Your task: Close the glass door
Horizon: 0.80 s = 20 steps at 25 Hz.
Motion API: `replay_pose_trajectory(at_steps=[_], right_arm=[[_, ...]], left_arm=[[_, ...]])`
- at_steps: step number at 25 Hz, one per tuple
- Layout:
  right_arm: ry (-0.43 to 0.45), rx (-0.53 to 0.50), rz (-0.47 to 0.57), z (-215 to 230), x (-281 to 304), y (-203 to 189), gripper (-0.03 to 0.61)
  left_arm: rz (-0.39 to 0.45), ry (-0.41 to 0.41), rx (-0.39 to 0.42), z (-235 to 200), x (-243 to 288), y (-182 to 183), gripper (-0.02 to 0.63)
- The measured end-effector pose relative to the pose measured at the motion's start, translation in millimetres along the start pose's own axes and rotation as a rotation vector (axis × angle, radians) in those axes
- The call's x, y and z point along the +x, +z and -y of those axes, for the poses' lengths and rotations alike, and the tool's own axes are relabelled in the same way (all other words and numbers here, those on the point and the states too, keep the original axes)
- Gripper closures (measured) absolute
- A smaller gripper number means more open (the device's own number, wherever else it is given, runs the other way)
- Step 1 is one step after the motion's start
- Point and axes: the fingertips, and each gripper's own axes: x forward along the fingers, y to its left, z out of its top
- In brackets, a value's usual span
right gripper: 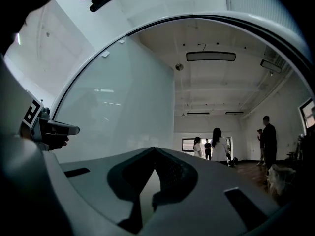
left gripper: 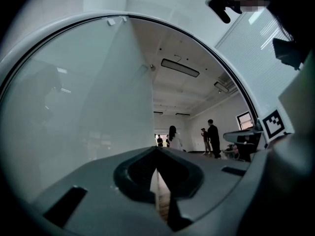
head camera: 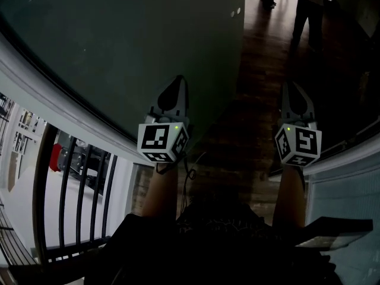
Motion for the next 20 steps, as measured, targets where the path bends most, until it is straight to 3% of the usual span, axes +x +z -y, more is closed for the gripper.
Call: replay_pose_trajectory(at_steps=[11, 20], right_arm=[[0.124, 0.002, -0.005, 41, 84, -23, 0.577], [0.13, 0.006, -0.018, 52, 160, -43, 0.577]], left_arm=[[-0.005, 0.089, -0.002, 8, 76, -11, 0.612], [-0.02, 0.096, -0.012, -24, 142, -29, 0.612]])
